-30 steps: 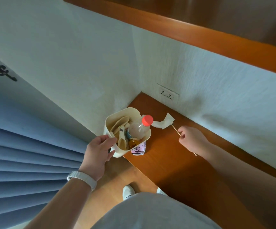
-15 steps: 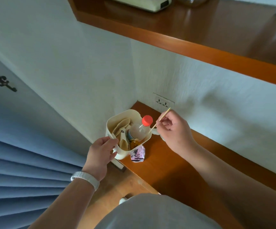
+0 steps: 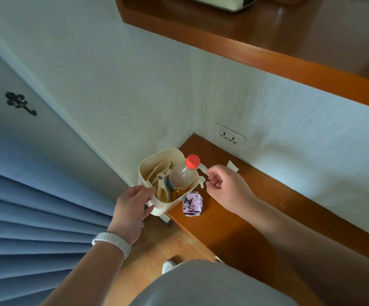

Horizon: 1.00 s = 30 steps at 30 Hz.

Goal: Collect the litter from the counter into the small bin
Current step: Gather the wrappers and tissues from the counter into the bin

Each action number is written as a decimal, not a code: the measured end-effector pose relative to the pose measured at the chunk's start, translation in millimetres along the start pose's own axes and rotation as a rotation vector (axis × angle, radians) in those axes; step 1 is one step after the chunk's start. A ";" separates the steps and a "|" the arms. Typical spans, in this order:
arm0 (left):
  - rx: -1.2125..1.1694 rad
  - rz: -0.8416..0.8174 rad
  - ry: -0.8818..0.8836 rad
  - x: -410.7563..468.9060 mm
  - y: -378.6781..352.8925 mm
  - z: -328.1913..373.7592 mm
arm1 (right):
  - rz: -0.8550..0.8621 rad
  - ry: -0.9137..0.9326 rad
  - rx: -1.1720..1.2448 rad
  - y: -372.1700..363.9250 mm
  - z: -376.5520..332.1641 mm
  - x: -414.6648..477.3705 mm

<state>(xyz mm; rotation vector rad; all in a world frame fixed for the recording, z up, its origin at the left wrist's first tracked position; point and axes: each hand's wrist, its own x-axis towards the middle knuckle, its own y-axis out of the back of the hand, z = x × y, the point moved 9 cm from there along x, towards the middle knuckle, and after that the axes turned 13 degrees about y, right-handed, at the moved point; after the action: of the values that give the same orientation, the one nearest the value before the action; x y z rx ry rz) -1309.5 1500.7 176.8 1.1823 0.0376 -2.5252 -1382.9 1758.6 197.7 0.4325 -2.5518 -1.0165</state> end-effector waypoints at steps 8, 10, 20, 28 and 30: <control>-0.042 0.057 0.031 5.9 4.7 -5.2 | -0.380 -0.107 -0.358 -29.4 86.4 -9.5; -0.019 0.086 0.027 5.3 5.1 -5.9 | -0.442 -0.100 -0.435 -34.9 105.3 -9.9; -0.015 0.132 0.023 -3.5 -0.1 -13.8 | -0.498 -0.097 -0.526 -43.4 154.9 -4.0; -0.104 0.138 0.084 -11.8 -2.4 -25.4 | -0.570 -0.144 -0.517 -50.6 164.3 -23.5; -0.119 0.135 0.091 -13.6 -3.3 -25.8 | -0.599 -0.200 -0.507 -53.1 166.8 -29.8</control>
<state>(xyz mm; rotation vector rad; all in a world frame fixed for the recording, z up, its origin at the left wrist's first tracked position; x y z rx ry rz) -1283.6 1512.3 169.8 1.2101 0.1245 -2.3183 -1421.0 1833.0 41.0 1.0127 -2.2288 -1.9363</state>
